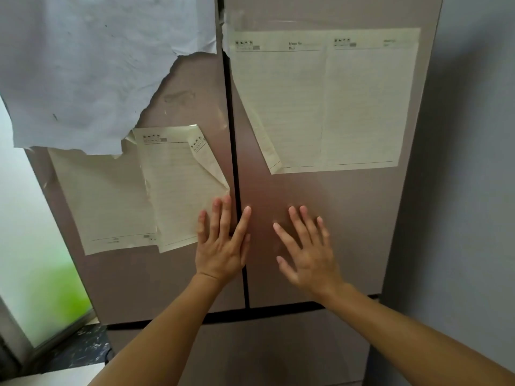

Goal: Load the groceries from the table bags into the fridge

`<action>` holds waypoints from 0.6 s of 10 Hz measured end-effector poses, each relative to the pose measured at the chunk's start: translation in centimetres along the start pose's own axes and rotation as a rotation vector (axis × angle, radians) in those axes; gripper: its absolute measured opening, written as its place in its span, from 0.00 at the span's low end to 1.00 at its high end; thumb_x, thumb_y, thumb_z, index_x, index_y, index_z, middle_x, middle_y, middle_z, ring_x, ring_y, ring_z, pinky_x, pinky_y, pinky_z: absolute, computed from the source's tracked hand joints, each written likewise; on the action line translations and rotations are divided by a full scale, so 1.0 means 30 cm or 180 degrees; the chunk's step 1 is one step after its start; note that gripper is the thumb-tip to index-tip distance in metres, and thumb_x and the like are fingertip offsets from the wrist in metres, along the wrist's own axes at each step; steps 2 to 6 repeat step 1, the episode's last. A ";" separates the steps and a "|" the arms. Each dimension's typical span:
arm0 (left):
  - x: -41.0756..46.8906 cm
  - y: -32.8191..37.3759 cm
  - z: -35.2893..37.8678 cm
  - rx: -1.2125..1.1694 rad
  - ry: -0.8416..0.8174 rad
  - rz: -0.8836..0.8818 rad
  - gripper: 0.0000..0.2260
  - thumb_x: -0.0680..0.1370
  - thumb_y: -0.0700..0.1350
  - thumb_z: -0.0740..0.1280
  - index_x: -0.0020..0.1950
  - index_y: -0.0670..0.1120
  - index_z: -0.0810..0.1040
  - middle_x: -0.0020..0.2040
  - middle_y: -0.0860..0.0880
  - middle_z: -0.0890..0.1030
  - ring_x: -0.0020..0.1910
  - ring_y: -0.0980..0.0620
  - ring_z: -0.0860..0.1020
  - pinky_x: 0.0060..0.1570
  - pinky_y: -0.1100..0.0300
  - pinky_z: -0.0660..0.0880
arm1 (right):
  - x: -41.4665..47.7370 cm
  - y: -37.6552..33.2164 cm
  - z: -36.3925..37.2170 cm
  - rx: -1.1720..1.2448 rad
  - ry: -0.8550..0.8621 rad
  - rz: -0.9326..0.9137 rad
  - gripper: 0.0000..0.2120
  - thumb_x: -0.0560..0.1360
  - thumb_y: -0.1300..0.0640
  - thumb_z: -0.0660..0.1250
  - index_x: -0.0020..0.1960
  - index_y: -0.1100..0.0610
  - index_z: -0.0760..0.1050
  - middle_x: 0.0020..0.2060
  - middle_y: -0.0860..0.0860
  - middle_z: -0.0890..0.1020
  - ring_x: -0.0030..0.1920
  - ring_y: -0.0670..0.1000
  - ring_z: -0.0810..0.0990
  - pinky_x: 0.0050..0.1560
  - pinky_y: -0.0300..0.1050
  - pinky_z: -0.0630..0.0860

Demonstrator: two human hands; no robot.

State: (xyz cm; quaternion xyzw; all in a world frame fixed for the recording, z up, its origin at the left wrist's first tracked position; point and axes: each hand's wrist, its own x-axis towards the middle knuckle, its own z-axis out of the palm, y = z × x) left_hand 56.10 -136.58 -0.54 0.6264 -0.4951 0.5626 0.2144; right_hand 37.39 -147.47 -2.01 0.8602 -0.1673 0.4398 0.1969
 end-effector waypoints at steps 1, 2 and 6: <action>0.014 -0.002 -0.010 -0.0056 -0.0009 -0.0014 0.25 0.80 0.52 0.56 0.76 0.48 0.59 0.78 0.39 0.46 0.77 0.39 0.49 0.72 0.40 0.50 | 0.084 -0.025 -0.167 0.1135 0.0280 0.0549 0.18 0.74 0.48 0.65 0.61 0.52 0.79 0.66 0.51 0.75 0.69 0.49 0.70 0.62 0.58 0.73; 0.014 -0.002 -0.010 -0.0056 -0.0009 -0.0014 0.25 0.80 0.52 0.56 0.76 0.48 0.59 0.78 0.39 0.46 0.77 0.39 0.49 0.72 0.40 0.50 | 0.084 -0.025 -0.167 0.1135 0.0280 0.0549 0.18 0.74 0.48 0.65 0.61 0.52 0.79 0.66 0.51 0.75 0.69 0.49 0.70 0.62 0.58 0.73; 0.014 -0.002 -0.010 -0.0056 -0.0009 -0.0014 0.25 0.80 0.52 0.56 0.76 0.48 0.59 0.78 0.39 0.46 0.77 0.39 0.49 0.72 0.40 0.50 | 0.084 -0.025 -0.167 0.1135 0.0280 0.0549 0.18 0.74 0.48 0.65 0.61 0.52 0.79 0.66 0.51 0.75 0.69 0.49 0.70 0.62 0.58 0.73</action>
